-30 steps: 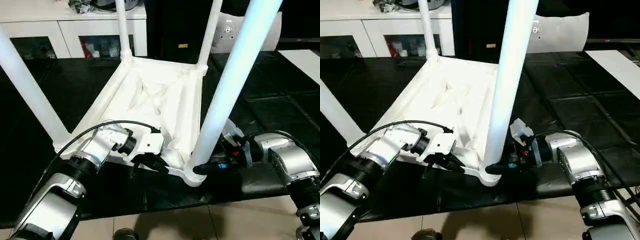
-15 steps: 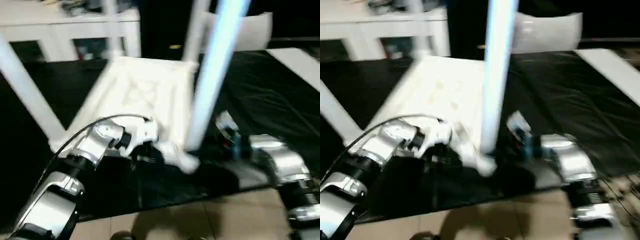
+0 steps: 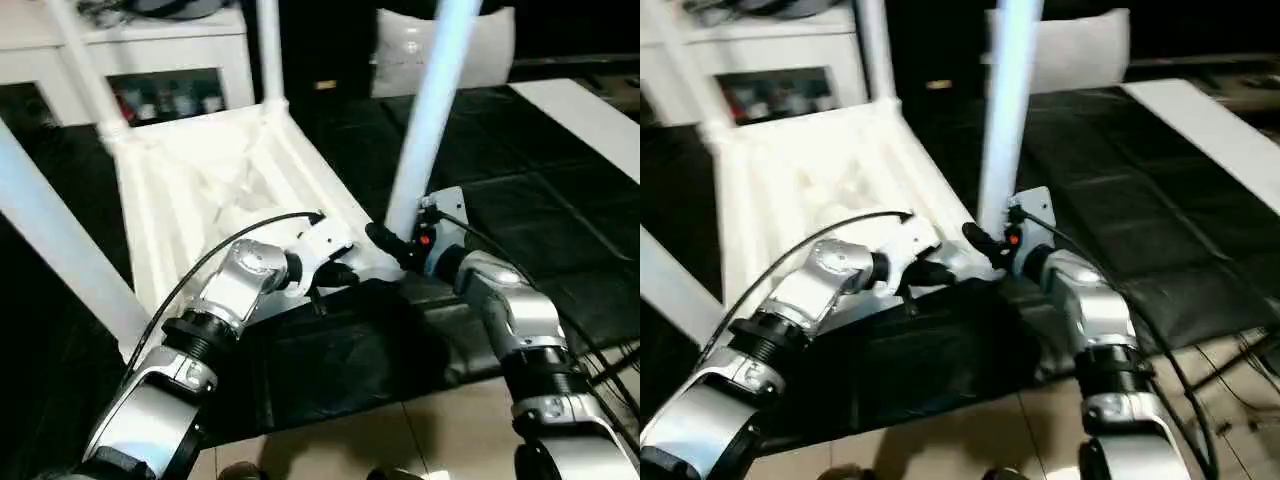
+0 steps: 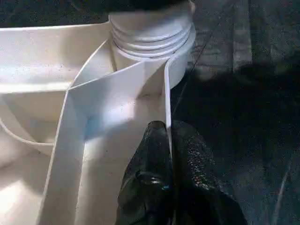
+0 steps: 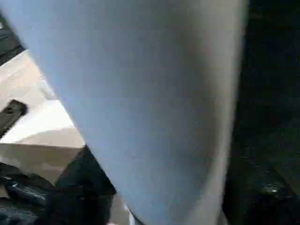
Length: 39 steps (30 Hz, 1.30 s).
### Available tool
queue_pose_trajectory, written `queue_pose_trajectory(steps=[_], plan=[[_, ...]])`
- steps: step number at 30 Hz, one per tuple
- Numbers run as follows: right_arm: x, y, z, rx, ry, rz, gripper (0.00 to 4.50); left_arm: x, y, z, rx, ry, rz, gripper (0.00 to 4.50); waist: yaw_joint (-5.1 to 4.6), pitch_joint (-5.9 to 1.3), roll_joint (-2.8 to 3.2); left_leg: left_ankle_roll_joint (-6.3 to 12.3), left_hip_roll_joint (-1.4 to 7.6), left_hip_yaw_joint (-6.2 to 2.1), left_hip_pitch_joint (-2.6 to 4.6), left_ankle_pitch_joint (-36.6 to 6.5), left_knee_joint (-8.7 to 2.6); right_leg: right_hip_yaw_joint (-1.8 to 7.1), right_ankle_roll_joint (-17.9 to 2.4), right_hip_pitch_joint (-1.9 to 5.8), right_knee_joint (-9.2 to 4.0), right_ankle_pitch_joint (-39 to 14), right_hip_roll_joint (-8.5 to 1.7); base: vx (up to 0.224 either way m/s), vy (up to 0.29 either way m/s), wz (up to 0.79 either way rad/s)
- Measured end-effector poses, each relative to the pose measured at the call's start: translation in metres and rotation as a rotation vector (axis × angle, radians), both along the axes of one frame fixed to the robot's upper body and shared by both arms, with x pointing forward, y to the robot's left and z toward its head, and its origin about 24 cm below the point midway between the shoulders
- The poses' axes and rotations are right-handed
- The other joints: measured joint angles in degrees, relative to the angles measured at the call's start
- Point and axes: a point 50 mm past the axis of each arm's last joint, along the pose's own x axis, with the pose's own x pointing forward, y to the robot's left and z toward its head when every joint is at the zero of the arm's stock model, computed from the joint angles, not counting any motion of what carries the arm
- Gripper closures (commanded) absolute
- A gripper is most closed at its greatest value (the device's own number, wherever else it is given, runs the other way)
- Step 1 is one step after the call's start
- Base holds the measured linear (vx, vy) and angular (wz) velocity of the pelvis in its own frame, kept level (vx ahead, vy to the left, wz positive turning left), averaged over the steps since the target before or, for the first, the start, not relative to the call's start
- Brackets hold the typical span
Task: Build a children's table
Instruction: Rotate leg to tighten
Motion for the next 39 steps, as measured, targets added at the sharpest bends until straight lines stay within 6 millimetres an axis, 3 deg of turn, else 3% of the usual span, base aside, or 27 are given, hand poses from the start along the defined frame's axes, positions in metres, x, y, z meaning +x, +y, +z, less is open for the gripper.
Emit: queue_pose_trajectory(steps=[7,12,19,28,39], plan=[[-0.014,-0.019,0.0,-0.06,-0.031,0.171,0.59,-0.003,0.011,-0.001,0.03,-0.021,-0.089,4.5,1.22,0.01,0.01,-0.28,-0.03,0.03,0.09,-0.19,0.07,0.02,-0.01,0.15,-0.04,0.09,-0.05,0.0,0.0,0.0],[-0.028,-0.047,0.007,-0.138,-0.048,0.349,0.59,-0.008,0.031,0.0,0.066,-0.038,-0.219,4.5,1.85,0.02,0.03,-0.28,0.0,0.03,0.15,-0.18,0.14,0.02,-0.02,0.22,-0.04,0.2,-0.04,0.0,0.0,0.0],[-0.037,-0.047,0.01,-0.161,-0.058,0.578,0.59,-0.015,0.038,0.001,0.102,-0.034,-0.375,4.5,3.26,0.01,0.02,-0.27,0.0,0.03,0.15,-0.19,0.34,0.02,-0.05,0.36,-0.04,0.24,-0.1,0.0,0.0,0.0],[-0.048,-0.041,0.003,-0.149,0.009,0.797,1.39,-0.024,0.04,0.001,0.106,0.007,-0.554,4.5,4.32,0.01,0.01,-0.27,0.01,0.03,0.14,-0.19,0.35,0.0,-0.06,0.35,-0.01,0.25,-0.09,0.0,0.0,0.0],[-0.051,-0.035,0.001,-0.137,0.04,0.899,2.34,-0.027,0.038,0.001,0.112,0.004,-0.611,4.5,4.2,0.01,0.01,-0.27,0.03,0.03,0.18,-0.18,0.4,0.01,-0.09,0.37,0.03,0.28,-0.09,0.0,0.0,0.0]])
